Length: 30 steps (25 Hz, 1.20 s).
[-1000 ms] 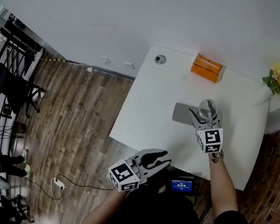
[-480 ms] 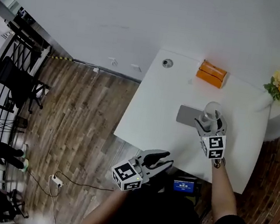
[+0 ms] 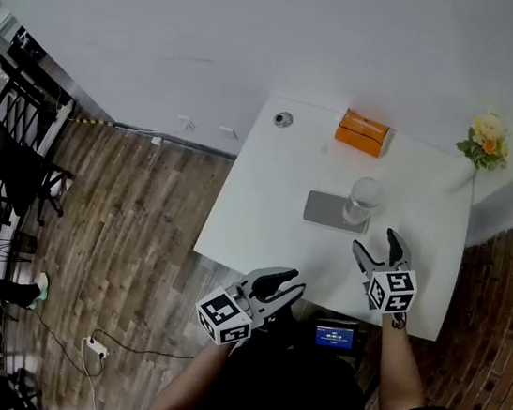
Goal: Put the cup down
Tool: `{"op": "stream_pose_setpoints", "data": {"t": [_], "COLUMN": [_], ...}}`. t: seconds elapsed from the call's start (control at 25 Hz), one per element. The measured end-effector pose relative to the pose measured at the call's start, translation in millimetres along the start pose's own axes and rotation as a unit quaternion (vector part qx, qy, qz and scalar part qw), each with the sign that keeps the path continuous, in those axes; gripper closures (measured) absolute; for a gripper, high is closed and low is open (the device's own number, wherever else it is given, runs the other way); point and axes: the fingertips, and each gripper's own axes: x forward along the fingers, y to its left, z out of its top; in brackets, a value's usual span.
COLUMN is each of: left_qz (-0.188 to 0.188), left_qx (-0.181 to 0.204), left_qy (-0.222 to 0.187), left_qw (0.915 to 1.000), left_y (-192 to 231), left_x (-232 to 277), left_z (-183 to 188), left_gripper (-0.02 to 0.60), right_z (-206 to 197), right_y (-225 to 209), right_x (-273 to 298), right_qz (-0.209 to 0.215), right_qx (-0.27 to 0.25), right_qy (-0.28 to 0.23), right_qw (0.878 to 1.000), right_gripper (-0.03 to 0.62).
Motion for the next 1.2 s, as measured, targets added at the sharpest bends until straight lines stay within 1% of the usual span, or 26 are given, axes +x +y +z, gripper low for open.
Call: {"op": "stream_pose_setpoints", "data": {"t": [0.08, 0.16, 0.2, 0.24, 0.28, 0.32, 0.44, 0.64, 0.92, 1.2], "left_qz": [0.001, -0.003, -0.006, -0.009, -0.011, -0.013, -0.025, -0.040, -0.056, -0.054], "left_qx": [0.000, 0.002, 0.004, 0.005, 0.006, 0.007, 0.014, 0.026, 0.037, 0.046], "left_qy": [-0.005, -0.007, -0.008, -0.009, -0.009, -0.010, -0.011, -0.008, -0.017, -0.021], "left_qw": [1.0000, 1.0000, 0.9999, 0.9999, 0.9999, 0.9998, 0.9995, 0.9989, 0.9976, 0.9973], "left_y": [1.0, 1.0, 0.7, 0.4, 0.2, 0.1, -3.4, -6.4, -8.7, -6.1], "left_x": [1.4, 4.4, 6.0, 7.2, 8.3, 9.6, 15.1, 24.7, 34.1, 30.3], "left_z": [1.7, 3.8, 4.9, 5.8, 6.4, 7.3, 10.0, 11.1, 22.3, 30.1], "left_gripper": [0.456, 0.457, 0.457, 0.457, 0.457, 0.457, 0.459, 0.459, 0.459, 0.471], "right_z": [3.3, 10.5, 15.5, 21.0, 26.8, 32.7, 47.8, 65.4, 83.4, 89.9], "right_y": [-1.2, -2.5, -2.2, -0.8, 1.6, 4.7, 18.3, 43.9, 67.8, 77.8], "right_x": [-14.5, -28.8, -36.0, -43.2, -50.0, -56.0, -70.3, -83.2, -94.8, -106.4], "right_qz": [0.005, 0.007, 0.008, 0.009, 0.010, 0.011, 0.018, 0.040, 0.068, 0.071], "right_qx": [0.033, 0.053, 0.059, 0.063, 0.064, 0.063, 0.052, 0.042, 0.020, 0.034], "right_qy": [-0.008, -0.024, -0.034, -0.046, -0.057, -0.067, -0.084, -0.090, -0.076, -0.080], "right_qw": [0.999, 0.998, 0.998, 0.997, 0.996, 0.996, 0.995, 0.994, 0.995, 0.994], "right_gripper": [0.181, 0.184, 0.198, 0.231, 0.285, 0.313, 0.350, 0.372, 0.411, 0.435]}}
